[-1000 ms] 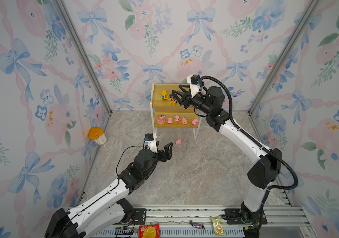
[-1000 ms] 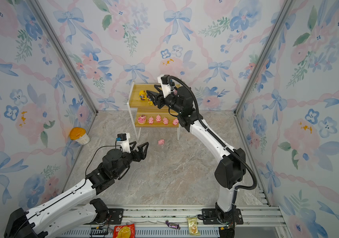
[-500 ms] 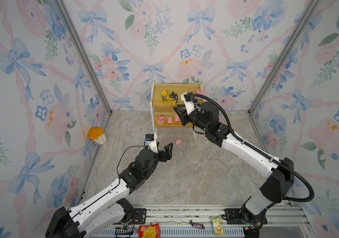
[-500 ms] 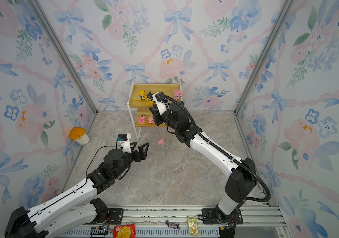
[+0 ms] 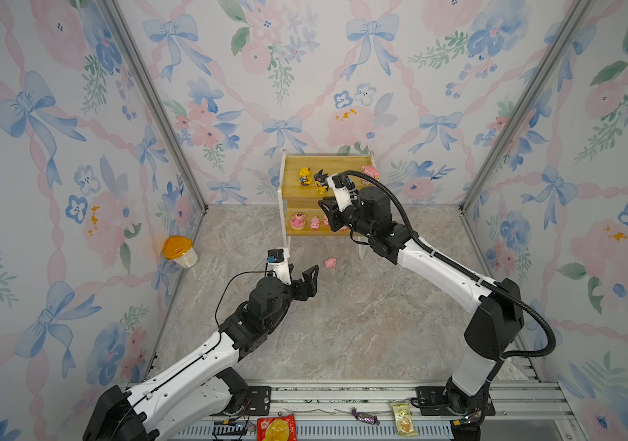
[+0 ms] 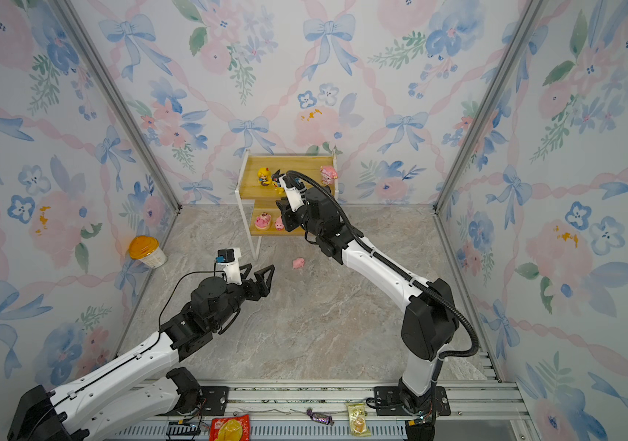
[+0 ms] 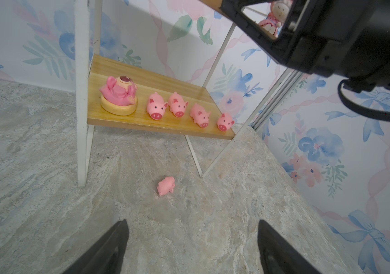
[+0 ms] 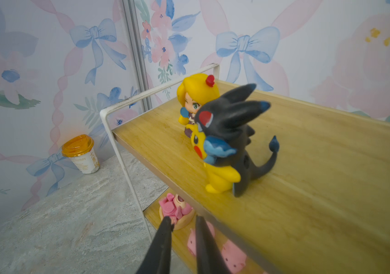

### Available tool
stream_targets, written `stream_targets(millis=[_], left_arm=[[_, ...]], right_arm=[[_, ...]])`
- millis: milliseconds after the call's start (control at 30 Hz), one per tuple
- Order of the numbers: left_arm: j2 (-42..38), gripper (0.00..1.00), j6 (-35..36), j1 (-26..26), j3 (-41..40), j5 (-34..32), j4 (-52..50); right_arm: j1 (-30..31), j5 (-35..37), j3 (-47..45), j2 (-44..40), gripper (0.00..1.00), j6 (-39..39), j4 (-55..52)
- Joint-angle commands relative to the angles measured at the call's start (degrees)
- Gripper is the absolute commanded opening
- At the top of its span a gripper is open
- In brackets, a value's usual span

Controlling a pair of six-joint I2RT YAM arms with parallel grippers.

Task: Organize plastic toys on shelves
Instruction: Place the plastic toy on the shelf.

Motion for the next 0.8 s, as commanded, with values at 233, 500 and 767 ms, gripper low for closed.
stream_targets(millis=[233,500,767], left_arm=[[0.04,0.86,0.01,0.48,-0.40,0.83,0.62],[-1.27,0.86,0.13,0.43,-0.50,0.29,-0.27],[-1.17,0.86,0.16,0.63,-0.56,0.22,-0.34]], right_arm=[[-0.33,-1.45,3.75,-0.85,0.21,-0.03,-0.20],[-1.23,-1.23,9.45,3.69,0.21,-0.61,-2.20],[-1.74,-1.41,10.82,4.48,0.21,-0.86,-2.83]])
